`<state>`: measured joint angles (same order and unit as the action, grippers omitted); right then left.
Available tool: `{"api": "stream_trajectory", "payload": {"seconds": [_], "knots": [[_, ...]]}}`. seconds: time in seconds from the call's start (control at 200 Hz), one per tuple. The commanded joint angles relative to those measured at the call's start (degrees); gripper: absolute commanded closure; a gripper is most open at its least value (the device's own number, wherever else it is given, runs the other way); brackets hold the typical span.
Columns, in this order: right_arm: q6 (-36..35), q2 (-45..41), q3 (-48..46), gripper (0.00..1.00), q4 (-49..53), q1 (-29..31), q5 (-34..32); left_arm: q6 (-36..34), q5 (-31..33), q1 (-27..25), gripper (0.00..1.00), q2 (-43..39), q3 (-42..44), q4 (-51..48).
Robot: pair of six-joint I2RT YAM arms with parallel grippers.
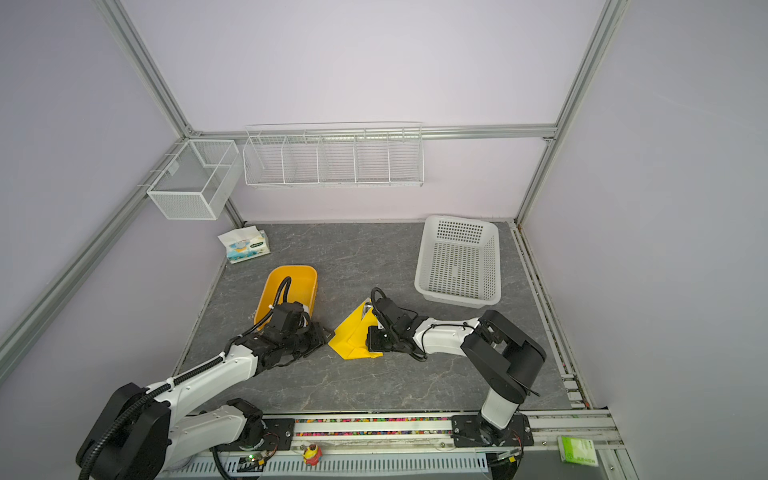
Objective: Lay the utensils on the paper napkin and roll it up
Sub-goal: 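Lower the left gripper onto the napkin's near end beside the right gripper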
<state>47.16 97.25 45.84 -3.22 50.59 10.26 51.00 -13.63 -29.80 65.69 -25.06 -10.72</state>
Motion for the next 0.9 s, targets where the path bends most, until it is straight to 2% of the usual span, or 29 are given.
{"api": "stream_trajectory", "payload": {"seconds": [0.0, 0.34, 0.62, 0.77, 0.895], "knots": [[0.41, -1.09, -0.74, 0.86, 0.94, 0.39, -0.76, 2.45, -0.87, -0.26, 0.49, 0.73, 1.44, 2.17], [0.34, -0.90, -0.48, 0.86, 0.86, 0.56, -0.59, 5.04, -0.09, -0.79, 0.46, 7.59, 1.04, 5.98], [0.40, -0.28, -0.32, 0.86, 0.79, 0.51, -0.59, 10.59, -8.12, -1.31, 0.45, 15.39, 1.30, 24.77], [0.35, -0.39, -0.16, 0.86, 1.14, 0.48, -0.59, 16.57, -10.71, -1.32, 0.44, 18.63, 3.78, 36.22], [0.22, -0.23, -0.06, 0.86, 1.30, 0.53, -0.68, 17.61, -11.05, -1.31, 0.44, 19.67, 4.56, 39.08]]}}
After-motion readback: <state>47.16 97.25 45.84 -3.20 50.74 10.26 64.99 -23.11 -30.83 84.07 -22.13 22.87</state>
